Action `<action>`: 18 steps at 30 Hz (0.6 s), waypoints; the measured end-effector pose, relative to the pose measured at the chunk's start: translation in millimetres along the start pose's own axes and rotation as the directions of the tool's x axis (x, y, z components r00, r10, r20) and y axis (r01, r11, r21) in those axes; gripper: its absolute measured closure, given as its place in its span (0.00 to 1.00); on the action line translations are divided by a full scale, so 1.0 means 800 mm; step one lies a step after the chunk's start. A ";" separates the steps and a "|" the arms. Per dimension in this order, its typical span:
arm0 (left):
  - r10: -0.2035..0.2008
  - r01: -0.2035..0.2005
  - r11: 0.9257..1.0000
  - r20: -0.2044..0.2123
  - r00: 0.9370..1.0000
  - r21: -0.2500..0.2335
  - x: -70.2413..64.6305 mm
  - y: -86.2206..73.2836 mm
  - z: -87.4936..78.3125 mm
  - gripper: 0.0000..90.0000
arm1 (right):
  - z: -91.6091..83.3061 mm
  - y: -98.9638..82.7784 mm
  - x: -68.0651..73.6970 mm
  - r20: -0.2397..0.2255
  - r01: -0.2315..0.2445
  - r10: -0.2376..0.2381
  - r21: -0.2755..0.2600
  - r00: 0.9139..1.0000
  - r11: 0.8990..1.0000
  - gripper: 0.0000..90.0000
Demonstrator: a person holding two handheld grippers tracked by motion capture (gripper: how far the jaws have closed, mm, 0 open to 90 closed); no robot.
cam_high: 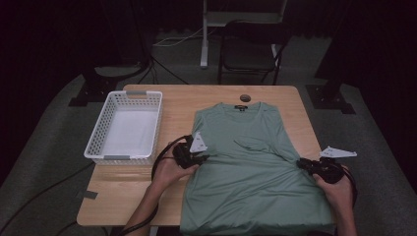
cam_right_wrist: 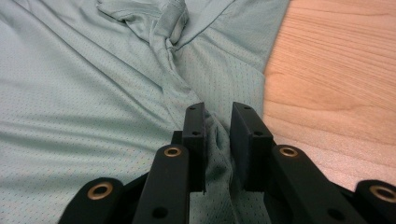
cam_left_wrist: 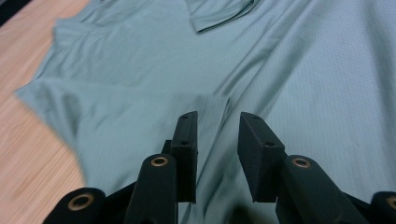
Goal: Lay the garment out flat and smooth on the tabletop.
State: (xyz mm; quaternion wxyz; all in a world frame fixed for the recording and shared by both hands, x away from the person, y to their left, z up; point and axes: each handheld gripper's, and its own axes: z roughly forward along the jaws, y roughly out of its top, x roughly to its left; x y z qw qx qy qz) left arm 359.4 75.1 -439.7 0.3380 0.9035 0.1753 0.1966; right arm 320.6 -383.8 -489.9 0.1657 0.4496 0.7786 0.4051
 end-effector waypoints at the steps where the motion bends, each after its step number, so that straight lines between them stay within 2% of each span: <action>1: 0.006 -0.006 1.000 0.004 1.000 0.011 0.000 0.004 0.006 0.76 | 0.000 0.000 0.000 0.000 0.001 -0.001 0.000 1.000 1.000 0.84; 7: -0.008 0.007 0.999 0.037 0.999 0.041 0.005 0.015 0.039 0.74 | 0.000 0.000 0.000 0.000 0.002 -0.002 0.000 1.000 1.000 0.84; 14: -0.007 0.003 0.997 0.052 0.999 0.077 0.008 0.016 0.057 0.73 | 0.000 0.000 0.000 0.000 0.003 -0.003 0.001 1.000 1.000 0.84; 18: 0.009 -0.015 0.995 0.064 0.998 0.097 0.011 0.017 0.060 0.85 | 0.000 0.000 0.000 -0.001 0.003 -0.003 0.000 1.000 1.000 0.83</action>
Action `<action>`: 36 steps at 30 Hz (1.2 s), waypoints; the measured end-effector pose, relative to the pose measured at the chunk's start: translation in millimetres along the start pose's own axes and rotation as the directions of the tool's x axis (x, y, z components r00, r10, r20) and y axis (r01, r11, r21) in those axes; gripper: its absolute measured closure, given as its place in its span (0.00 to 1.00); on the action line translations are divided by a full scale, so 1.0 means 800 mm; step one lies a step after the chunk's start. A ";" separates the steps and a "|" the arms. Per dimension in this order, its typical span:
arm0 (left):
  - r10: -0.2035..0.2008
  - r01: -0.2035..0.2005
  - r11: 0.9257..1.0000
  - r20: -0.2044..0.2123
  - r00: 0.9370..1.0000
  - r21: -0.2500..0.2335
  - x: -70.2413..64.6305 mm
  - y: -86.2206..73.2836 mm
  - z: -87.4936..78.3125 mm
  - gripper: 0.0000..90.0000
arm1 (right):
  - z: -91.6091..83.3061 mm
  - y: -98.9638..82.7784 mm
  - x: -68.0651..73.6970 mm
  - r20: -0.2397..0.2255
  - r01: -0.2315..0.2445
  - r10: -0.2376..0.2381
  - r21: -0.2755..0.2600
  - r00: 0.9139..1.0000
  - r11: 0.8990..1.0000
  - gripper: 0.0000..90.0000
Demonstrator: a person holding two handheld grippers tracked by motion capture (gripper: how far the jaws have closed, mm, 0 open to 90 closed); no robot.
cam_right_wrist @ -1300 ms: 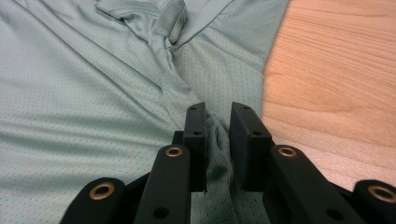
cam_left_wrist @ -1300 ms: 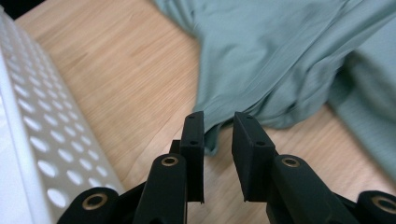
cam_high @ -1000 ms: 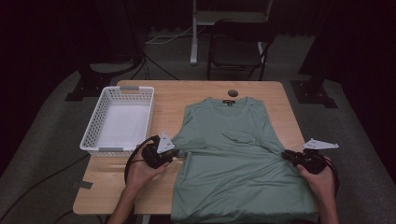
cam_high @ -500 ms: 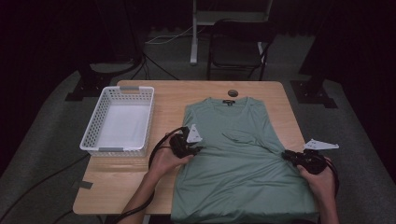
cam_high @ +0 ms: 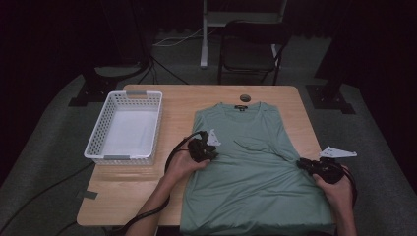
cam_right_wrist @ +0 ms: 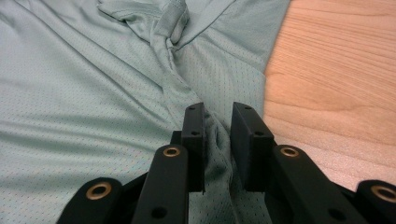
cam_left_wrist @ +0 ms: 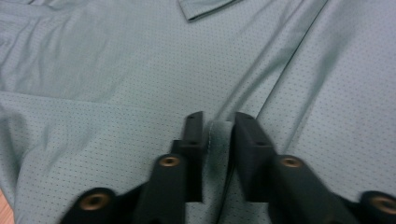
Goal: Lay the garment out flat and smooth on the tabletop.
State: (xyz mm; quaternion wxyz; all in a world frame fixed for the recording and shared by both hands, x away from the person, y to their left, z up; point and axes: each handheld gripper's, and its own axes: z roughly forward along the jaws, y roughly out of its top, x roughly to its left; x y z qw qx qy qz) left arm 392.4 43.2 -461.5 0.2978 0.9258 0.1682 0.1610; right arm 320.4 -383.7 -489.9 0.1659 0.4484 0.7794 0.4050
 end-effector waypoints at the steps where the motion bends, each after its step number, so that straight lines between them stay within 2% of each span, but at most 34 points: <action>1: 0.005 -0.005 1.000 0.001 1.000 0.002 0.001 0.000 0.000 0.90 | 0.000 0.000 0.000 0.000 0.001 -0.001 0.001 1.000 1.000 0.83; 3: 0.012 -0.012 1.000 0.002 1.000 0.008 0.002 0.000 -0.001 0.96 | 0.000 0.000 0.000 0.000 0.000 0.000 0.001 1.000 1.000 0.83; 5: 0.020 -0.020 1.000 -0.003 1.000 0.008 0.004 -0.001 -0.006 0.97 | 0.000 0.000 0.000 -0.001 0.000 0.000 0.001 1.000 1.000 0.83; 7: 0.030 -0.030 1.000 -0.003 1.000 0.009 0.005 -0.004 -0.012 0.98 | 0.000 0.000 0.000 -0.001 0.001 -0.001 0.001 1.000 1.000 0.83; 12: 0.050 -0.050 0.999 0.027 0.998 -0.017 0.015 -0.015 -0.033 0.98 | 0.000 0.000 0.000 -0.001 -0.001 0.001 0.001 1.000 1.000 0.83; 16: 0.049 -0.049 0.998 0.022 0.999 -0.026 0.023 -0.019 -0.048 0.98 | 0.000 0.000 0.000 -0.001 -0.001 0.001 0.002 1.000 1.000 0.83; 18: 0.040 -0.040 0.999 0.016 0.999 -0.030 0.026 -0.019 -0.052 0.98 | 0.000 0.000 0.000 0.000 0.000 0.000 0.002 1.000 1.000 0.83; 19: 0.032 -0.032 0.999 -0.003 0.999 -0.031 0.034 -0.019 -0.061 0.98 | 0.000 0.000 0.001 0.000 -0.001 0.001 0.002 1.000 1.000 0.83; 25: -0.015 0.013 0.999 -0.035 0.999 -0.047 0.054 -0.019 -0.078 0.98 | 0.000 0.000 0.001 0.000 -0.001 0.001 0.002 1.000 1.000 0.83; 29: -0.028 0.026 0.999 -0.048 0.998 -0.040 0.067 -0.020 -0.088 0.98 | 0.000 0.000 0.001 0.001 0.001 -0.001 0.002 1.000 1.000 0.83; 35: -0.073 0.070 0.997 -0.062 0.995 -0.045 0.096 -0.029 -0.100 0.98 | 0.000 0.000 0.001 0.000 0.003 -0.003 0.002 1.000 1.000 0.82; 36: -0.073 0.070 0.997 -0.062 0.995 -0.045 0.096 -0.029 -0.100 0.98 | 0.000 0.000 0.001 0.000 0.002 -0.002 0.002 1.000 1.000 0.82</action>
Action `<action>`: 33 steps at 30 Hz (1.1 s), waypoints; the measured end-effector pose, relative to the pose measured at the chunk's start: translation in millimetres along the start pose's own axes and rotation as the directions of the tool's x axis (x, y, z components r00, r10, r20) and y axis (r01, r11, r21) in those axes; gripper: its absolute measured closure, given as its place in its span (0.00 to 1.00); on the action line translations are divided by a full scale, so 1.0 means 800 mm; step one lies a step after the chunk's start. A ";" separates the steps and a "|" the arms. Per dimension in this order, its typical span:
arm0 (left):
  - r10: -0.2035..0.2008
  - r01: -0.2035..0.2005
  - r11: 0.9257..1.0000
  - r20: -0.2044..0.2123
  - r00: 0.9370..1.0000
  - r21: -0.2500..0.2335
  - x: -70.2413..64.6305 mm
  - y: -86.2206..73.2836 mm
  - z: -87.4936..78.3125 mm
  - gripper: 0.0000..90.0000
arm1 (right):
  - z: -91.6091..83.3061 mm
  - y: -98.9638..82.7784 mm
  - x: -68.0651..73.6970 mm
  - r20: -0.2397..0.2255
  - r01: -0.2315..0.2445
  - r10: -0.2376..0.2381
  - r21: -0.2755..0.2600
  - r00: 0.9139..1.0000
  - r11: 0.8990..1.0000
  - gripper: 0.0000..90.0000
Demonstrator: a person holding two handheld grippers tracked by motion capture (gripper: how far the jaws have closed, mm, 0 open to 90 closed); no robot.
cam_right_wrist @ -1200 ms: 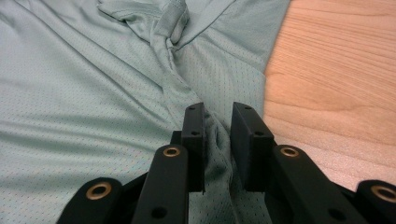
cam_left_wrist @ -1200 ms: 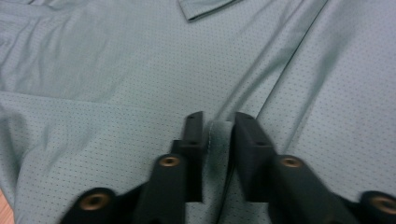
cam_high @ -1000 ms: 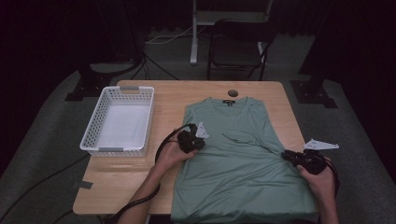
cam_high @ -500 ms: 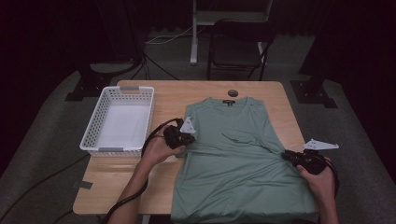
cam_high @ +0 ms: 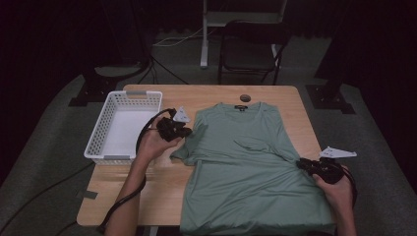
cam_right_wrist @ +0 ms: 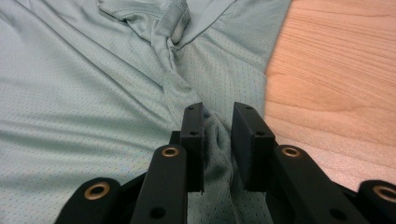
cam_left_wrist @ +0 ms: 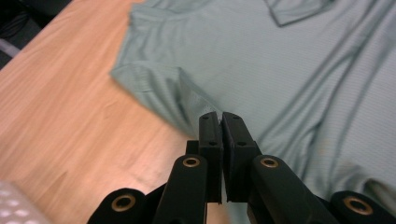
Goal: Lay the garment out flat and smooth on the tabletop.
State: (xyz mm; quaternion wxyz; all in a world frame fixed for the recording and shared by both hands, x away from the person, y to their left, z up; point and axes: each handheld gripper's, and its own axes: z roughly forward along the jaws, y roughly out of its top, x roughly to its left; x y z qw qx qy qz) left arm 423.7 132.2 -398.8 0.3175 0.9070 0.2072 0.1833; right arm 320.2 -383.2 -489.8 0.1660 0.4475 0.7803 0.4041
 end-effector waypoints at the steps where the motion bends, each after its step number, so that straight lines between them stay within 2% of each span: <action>1: -0.016 0.016 1.000 -0.007 1.000 -0.005 0.009 -0.003 -0.002 0.98 | 0.000 0.000 0.000 -0.001 -0.001 0.001 0.001 1.000 1.000 0.82; 6: -0.073 0.073 0.997 -0.025 0.997 -0.009 0.031 -0.013 -0.006 0.98 | 0.000 0.000 0.000 -0.001 -0.002 0.002 0.001 1.000 1.000 0.82; 12: -0.108 0.107 0.994 -0.057 0.992 -0.020 0.050 -0.027 -0.017 0.98 | 0.000 0.000 0.000 -0.002 -0.002 0.002 0.000 1.000 1.000 0.82; 17: -0.126 0.125 0.992 -0.079 0.989 -0.026 0.061 -0.041 -0.028 0.98 | 0.000 0.000 0.000 -0.003 -0.002 0.002 0.000 1.000 1.000 0.82; 26: -0.181 0.176 0.983 -0.127 0.975 -0.045 0.075 -0.067 -0.043 0.98 | 0.000 0.000 0.000 -0.006 0.000 0.000 -0.001 1.000 1.000 0.81; 28: -0.197 0.191 0.980 -0.142 0.970 -0.055 0.079 -0.070 -0.046 0.98 | 0.000 0.000 0.000 -0.007 -0.001 0.001 -0.001 1.000 1.000 0.80; 33: -0.209 0.200 0.977 -0.153 0.966 -0.076 0.078 -0.075 -0.053 0.95 | 0.000 0.000 0.000 -0.012 -0.001 0.001 -0.002 1.000 1.000 0.78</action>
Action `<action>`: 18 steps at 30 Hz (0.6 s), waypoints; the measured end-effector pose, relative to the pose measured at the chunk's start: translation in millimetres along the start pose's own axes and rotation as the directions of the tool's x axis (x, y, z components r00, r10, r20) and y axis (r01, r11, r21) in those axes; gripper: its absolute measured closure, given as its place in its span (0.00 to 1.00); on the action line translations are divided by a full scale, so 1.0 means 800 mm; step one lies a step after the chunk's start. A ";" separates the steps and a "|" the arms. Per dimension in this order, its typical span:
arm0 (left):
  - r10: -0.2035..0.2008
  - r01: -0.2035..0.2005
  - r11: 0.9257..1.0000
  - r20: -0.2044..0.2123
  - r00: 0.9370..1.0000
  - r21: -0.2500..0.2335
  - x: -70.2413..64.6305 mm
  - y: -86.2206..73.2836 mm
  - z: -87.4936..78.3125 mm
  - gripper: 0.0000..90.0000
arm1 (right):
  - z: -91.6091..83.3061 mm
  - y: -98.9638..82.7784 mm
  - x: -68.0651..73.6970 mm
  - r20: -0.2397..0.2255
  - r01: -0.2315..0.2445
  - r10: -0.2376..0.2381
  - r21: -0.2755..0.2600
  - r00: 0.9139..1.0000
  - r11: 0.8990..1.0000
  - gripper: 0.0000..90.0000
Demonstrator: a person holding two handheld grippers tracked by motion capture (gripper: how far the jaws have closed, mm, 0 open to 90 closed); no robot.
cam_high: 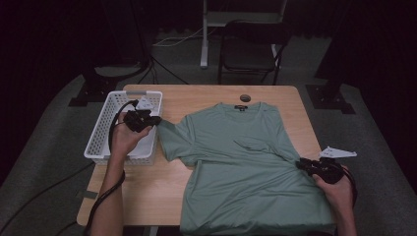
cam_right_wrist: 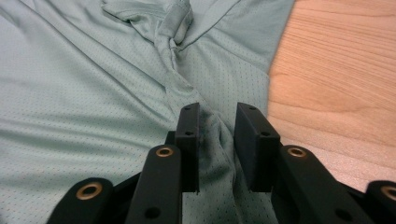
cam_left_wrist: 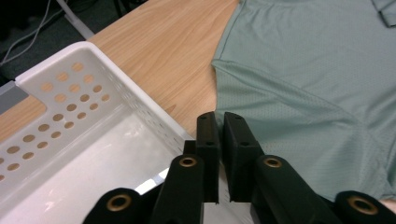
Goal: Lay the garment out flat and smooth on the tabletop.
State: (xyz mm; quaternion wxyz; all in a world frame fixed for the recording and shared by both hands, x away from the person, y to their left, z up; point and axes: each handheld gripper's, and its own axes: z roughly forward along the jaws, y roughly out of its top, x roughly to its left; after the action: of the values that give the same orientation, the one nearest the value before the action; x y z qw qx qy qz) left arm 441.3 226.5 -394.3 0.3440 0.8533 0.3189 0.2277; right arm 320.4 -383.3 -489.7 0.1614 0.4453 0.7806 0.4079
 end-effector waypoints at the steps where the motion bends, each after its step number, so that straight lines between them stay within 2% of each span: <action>1: 0.002 -0.002 1.000 -0.002 1.000 -0.005 -0.002 0.000 -0.002 0.93 | 0.000 0.000 0.000 -0.005 -0.003 0.003 0.000 1.000 1.000 0.76; 3: 0.006 -0.006 1.000 0.002 1.000 -0.024 -0.007 -0.001 -0.007 0.91 | 0.000 0.001 0.000 -0.007 -0.004 0.004 0.002 1.000 1.000 0.74; 6: 0.018 -0.018 0.999 0.008 1.000 -0.048 -0.016 -0.002 -0.014 0.89 | -0.001 0.006 0.004 0.014 0.019 -0.019 0.017 1.000 1.000 0.70; 12: 0.069 -0.067 0.995 0.029 0.997 -0.067 -0.043 -0.002 -0.021 0.86 | -0.001 0.017 0.009 0.019 0.034 -0.034 0.006 0.999 0.999 0.68; 18: 0.148 -0.141 0.986 0.073 0.986 -0.089 -0.086 0.002 -0.023 0.83 | 0.006 0.029 0.014 0.012 0.057 -0.057 0.016 0.998 0.998 0.68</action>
State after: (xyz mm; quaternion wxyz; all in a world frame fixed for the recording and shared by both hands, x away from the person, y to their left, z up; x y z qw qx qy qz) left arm 383.2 185.8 -392.2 0.3744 0.8674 0.2325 0.2311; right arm 330.5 -365.2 -473.3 0.1745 0.4265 0.7951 0.3943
